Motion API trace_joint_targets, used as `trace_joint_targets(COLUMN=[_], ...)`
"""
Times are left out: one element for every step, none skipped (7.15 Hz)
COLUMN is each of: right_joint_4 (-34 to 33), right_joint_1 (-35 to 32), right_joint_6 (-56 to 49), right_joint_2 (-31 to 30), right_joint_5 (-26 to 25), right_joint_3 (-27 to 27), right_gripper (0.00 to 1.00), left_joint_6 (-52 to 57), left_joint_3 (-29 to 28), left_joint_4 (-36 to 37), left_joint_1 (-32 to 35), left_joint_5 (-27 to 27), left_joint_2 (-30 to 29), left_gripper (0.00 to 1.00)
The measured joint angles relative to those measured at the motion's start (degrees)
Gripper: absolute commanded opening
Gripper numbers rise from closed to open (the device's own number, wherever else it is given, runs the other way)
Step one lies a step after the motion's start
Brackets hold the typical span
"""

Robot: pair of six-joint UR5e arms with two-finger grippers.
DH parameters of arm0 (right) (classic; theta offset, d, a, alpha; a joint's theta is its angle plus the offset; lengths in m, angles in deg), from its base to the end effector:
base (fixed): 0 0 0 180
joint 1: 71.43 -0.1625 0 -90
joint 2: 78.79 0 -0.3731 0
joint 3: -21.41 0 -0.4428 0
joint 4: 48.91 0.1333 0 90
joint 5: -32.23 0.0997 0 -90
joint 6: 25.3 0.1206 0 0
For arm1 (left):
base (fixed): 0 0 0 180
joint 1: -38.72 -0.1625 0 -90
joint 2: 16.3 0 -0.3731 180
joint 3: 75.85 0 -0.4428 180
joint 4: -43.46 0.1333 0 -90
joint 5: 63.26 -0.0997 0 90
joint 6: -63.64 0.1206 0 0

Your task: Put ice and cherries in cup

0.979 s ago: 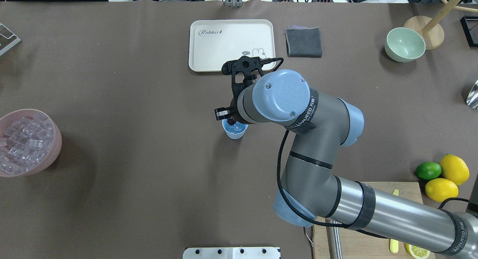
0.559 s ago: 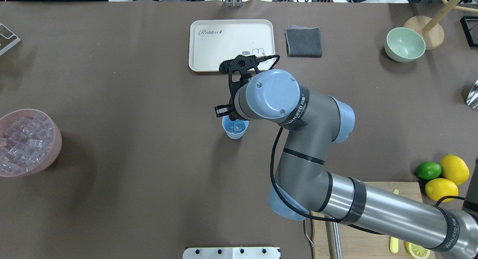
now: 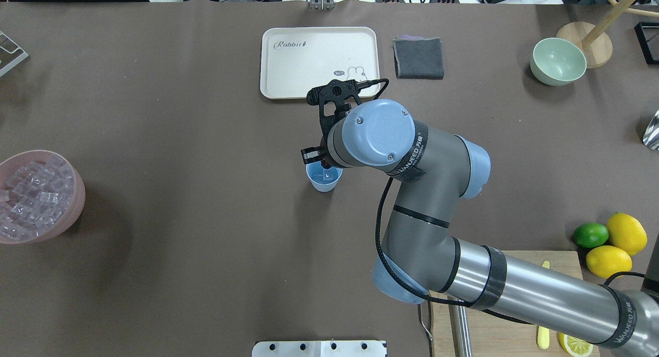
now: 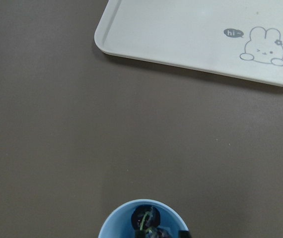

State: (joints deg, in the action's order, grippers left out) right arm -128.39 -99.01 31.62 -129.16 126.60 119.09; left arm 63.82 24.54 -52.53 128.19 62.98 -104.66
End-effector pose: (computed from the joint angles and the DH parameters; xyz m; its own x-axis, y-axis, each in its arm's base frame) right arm -0.5569 -0.4309 0.1040 0.6162 -0.2921 0.7314 -0.0813 0.9001 0.4280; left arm -0.0569 -0.5487 0.5368 0.8051 0.1609 -0.5709 -0.0115 0.9665 0.2562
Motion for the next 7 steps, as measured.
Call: trace_joint_targets(right_joint_4=[-1.0,-4.2,-9.8,-16.1,-20.7,-22.8,-23.6], right_joint_1=[0.1,-0.5,-2.6,-6.8,-12.3,-18.8,-26.4], right_joint_6=[0.2,0.1,-0.1,-1.3,-4.5,-10.2,-17.7], right_joint_2=[-0.7,-1.3,-1.7,-2.3,-4.6,-8.7,-13.3], right_joint_5=[0.5,1.9,5.3,10.4,15.6,21.2,27.0], right_joint_3=[1.3,3.5,6.5,9.5,12.3,14.1,14.3], right_gripper=[1.00,1.00,1.00,1.00,1.00,1.00,1.00], left_joint_6=[0.0,0.0,0.1,0.2,0.2,0.2,0.1], left_joint_3=[-0.2,-0.2,-0.2,-0.3,-0.4,-0.7,-0.9], left_joint_4=[0.0,-0.1,-0.1,-0.1,-0.4,-0.6,-0.7], left_joint_1=[0.0,0.0,0.1,0.2,0.3,0.4,0.5], left_joint_5=[0.0,0.0,0.1,0.2,0.1,0.1,0.1], left_joint_2=[-0.3,-0.4,-0.3,0.1,0.7,1.3,1.5], left_gripper=[0.98,0.98,0.98,0.98,0.98,0.98,0.98])
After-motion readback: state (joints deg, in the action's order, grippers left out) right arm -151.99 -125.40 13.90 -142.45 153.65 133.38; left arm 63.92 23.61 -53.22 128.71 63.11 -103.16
